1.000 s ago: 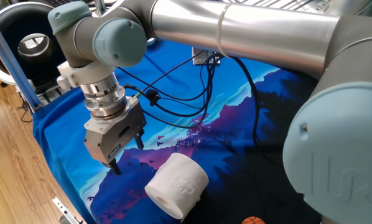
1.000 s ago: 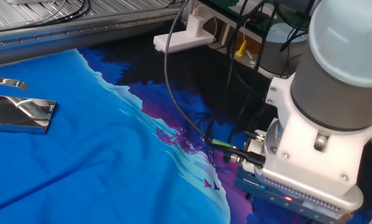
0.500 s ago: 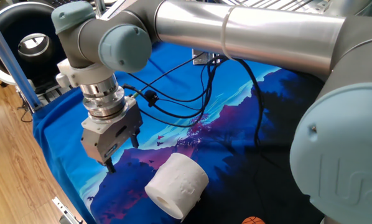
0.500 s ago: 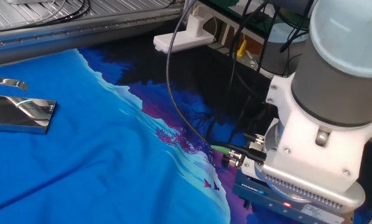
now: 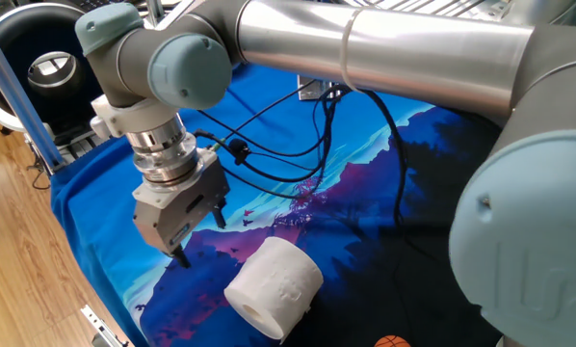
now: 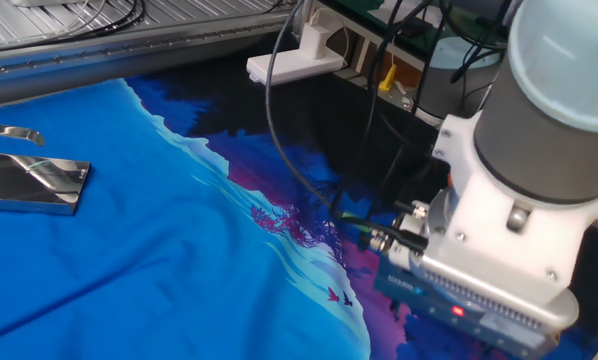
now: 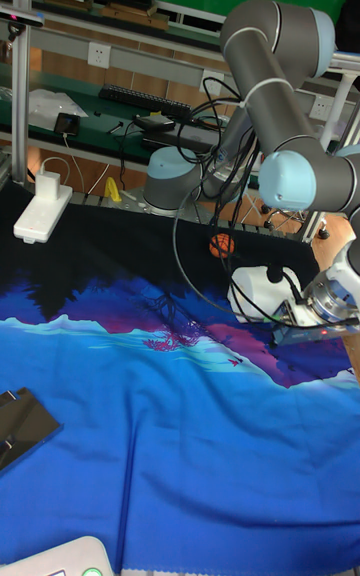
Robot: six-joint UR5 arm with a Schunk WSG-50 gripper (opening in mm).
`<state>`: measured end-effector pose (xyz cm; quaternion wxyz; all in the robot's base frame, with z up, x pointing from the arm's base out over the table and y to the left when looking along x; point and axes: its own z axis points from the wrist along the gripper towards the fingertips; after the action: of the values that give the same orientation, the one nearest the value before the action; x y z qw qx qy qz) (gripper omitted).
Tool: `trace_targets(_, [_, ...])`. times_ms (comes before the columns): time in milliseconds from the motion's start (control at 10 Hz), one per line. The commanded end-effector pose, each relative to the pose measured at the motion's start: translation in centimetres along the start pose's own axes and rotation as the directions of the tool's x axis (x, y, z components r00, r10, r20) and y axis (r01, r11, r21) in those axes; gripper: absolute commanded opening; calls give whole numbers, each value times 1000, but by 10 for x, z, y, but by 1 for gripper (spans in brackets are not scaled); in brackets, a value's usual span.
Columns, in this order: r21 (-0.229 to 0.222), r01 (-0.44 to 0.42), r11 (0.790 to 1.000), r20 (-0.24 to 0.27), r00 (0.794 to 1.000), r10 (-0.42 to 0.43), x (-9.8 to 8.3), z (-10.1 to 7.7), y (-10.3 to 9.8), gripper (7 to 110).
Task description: Put the toilet paper on its holder
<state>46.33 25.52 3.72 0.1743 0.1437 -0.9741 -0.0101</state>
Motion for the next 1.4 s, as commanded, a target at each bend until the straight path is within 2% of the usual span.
trace_targets(0, [-5, -15, 1000, -40, 999, 15, 26, 6, 1, 88])
trace_targets(300, [-19, -21, 1000, -61, 998, 20, 26, 9, 4, 88])
trace_targets(500, [-4, -32, 999, -72, 997, 32, 23, 8, -1, 88])
trace_targets(600, [-3, -23, 1000, -48, 999, 23, 14, 6, -1, 88])
trace_targets(700, [-16, 1, 1000, 5, 1000, -1, 0, 6, 2, 88])
trace_targets(900, [-50, 58, 997, 148, 988, -50, -35, 3, 12, 88])
trace_targets(1000, [-44, 54, 998, 172, 984, -46, -41, 2, 11, 88])
trace_targets(1100, [-18, 28, 999, 139, 990, -25, -33, 3, 3, 88])
trace_targets(1300, [-24, -37, 999, 22, 999, 38, -4, 6, 3, 88])
